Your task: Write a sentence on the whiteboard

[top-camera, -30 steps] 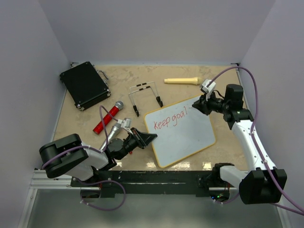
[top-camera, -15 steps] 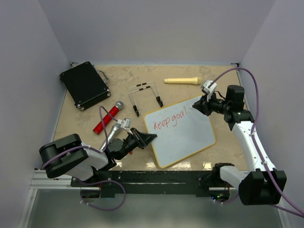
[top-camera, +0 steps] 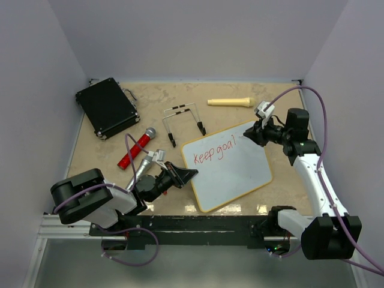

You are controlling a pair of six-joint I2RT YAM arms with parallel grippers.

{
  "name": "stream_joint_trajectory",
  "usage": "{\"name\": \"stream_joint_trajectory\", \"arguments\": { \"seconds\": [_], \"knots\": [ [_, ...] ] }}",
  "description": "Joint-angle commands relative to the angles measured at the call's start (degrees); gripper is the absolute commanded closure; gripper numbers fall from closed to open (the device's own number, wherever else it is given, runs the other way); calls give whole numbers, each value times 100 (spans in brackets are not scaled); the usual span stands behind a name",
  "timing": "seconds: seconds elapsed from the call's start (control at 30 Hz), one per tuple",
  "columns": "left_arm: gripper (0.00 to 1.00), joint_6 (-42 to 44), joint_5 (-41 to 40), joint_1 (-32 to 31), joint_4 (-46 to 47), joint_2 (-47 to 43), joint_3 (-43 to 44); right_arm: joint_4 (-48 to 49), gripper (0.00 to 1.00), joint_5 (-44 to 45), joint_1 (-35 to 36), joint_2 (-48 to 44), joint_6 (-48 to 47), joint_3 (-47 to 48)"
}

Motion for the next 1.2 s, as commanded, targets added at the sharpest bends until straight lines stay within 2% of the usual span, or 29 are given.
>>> {"name": "stream_joint_trajectory", "arguments": {
  "seconds": [0.0, 0.37, 1.17],
  "knots": [
    [100, 512, 130, 19, 714, 122, -151, 208, 100, -179, -14, 12, 93, -42],
    [100, 512, 174, 28, 819, 192, -143, 190, 100, -258, -23, 267, 41, -25],
    [100, 521, 113, 28, 697, 87, -151, 120, 100, -636, -14, -14, -100, -77]
  ]
}}
